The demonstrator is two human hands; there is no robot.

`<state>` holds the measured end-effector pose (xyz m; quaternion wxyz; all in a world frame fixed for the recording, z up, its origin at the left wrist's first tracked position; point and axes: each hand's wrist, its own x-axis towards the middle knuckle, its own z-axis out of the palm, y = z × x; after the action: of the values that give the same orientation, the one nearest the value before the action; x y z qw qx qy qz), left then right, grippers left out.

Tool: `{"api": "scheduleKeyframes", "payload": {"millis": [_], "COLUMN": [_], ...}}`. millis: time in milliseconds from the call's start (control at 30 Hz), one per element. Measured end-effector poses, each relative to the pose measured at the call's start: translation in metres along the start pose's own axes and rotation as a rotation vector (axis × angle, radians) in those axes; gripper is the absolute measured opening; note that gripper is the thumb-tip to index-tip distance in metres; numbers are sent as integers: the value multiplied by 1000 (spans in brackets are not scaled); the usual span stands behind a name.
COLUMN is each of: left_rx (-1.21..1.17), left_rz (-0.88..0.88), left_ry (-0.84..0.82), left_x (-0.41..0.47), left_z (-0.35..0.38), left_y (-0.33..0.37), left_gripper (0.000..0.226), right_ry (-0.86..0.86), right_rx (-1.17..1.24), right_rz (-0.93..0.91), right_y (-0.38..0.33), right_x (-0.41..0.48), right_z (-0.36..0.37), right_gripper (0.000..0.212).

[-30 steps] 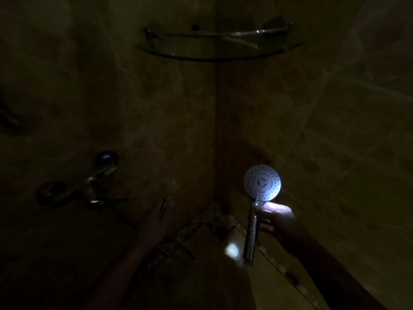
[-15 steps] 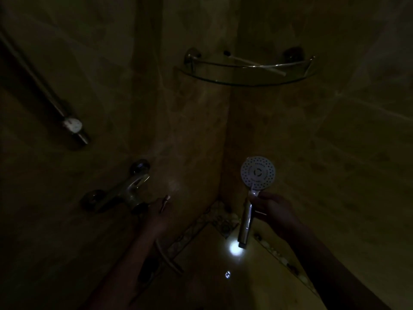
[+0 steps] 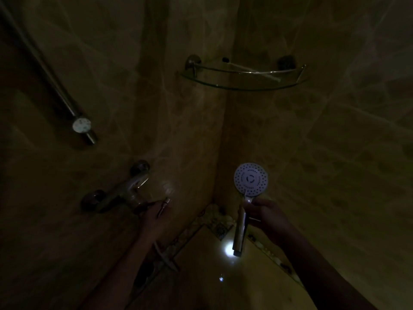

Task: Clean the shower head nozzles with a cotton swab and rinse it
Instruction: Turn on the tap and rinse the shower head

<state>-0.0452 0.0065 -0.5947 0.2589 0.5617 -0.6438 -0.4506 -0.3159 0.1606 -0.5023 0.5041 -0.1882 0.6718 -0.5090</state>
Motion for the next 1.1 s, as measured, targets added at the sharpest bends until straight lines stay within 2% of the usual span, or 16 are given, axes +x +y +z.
{"api": "scheduleKeyframes", "payload": {"millis": [67, 167, 367, 500, 600, 733, 900, 1033, 1100], "left_rx": [-28, -26, 25, 54, 134, 185, 367, 467, 477], "left_rz": [-8, 1, 53, 67, 21, 4, 28, 53, 80], "left_ry": [-2, -39, -36, -15, -75, -113, -126, -118, -110], "left_x": [-3, -9, -33, -40, -51, -67, -62, -44, -35], "left_z": [0, -2, -4, -7, 7, 36, 73, 96, 104], "left_y": [6, 5, 18, 28, 35, 50, 69, 74, 76], "left_gripper": [18, 12, 23, 14, 27, 26, 29, 38, 39], "right_ry": [-10, -25, -50, -72, -85, -32, 45, 102, 129], "right_rx": [-11, 5, -7, -38, -45, -23, 57, 119, 149], "right_rz": [6, 20, 37, 49, 69, 120, 176, 204, 226], "right_y": [5, 13, 28, 34, 38, 45, 51, 53, 53], "right_x": [-3, -9, -15, -12, -8, 5, 34, 68, 84], "right_z": [-4, -10, -17, -18, -15, -6, 15, 25, 28], "right_gripper": [12, 12, 12, 10, 13, 32, 40, 26, 26]}}
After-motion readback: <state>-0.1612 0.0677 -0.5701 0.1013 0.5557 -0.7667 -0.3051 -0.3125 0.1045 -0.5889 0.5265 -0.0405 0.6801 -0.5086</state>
